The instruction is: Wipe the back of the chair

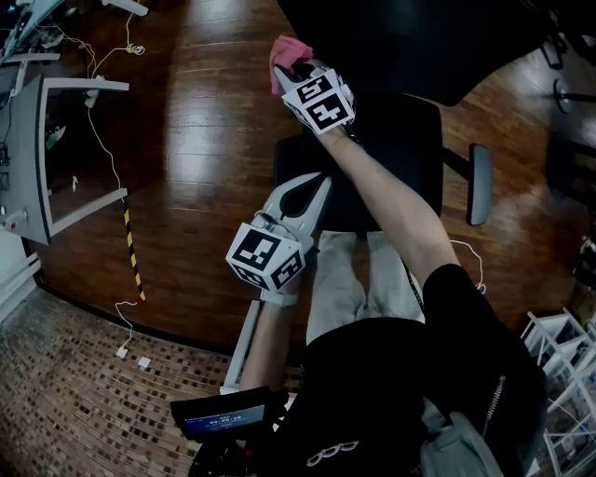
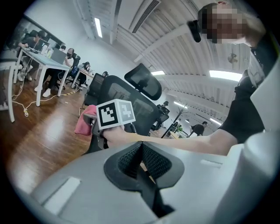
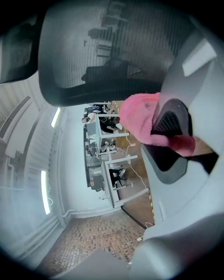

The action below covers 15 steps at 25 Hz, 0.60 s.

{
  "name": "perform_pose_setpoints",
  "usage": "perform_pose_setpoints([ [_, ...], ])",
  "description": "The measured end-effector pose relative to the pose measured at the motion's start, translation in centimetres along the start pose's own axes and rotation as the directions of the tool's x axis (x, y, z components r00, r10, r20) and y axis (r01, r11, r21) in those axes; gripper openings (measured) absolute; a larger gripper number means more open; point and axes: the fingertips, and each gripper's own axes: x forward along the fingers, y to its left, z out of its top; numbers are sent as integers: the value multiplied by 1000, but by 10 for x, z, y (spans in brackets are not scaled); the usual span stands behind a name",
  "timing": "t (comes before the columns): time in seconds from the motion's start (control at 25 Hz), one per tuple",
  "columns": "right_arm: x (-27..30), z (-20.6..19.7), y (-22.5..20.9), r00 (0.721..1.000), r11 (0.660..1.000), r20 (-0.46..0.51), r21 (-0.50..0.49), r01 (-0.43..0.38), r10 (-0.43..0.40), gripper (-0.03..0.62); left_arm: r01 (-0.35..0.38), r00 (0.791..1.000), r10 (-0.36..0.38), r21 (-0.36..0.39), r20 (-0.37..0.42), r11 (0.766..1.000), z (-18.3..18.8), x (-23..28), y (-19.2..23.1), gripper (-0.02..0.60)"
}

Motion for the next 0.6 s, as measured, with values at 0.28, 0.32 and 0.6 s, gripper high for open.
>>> perform_pose_setpoints([
  [0.28,-12,102,-6,996,992,68,-119,-41,50,41,-13,998,8,75,60,997,52,2,-18,-6],
  [0.32,-15,116,-6,996,990,66,-133,-51,61,41,-20,997,14,86,72,996,60,1,-22,-6],
  [0.6,-10,186,-17,994,978,31,-185,-100,107,41,-33,993,18,125,120,992,101,-2,-39,-6],
])
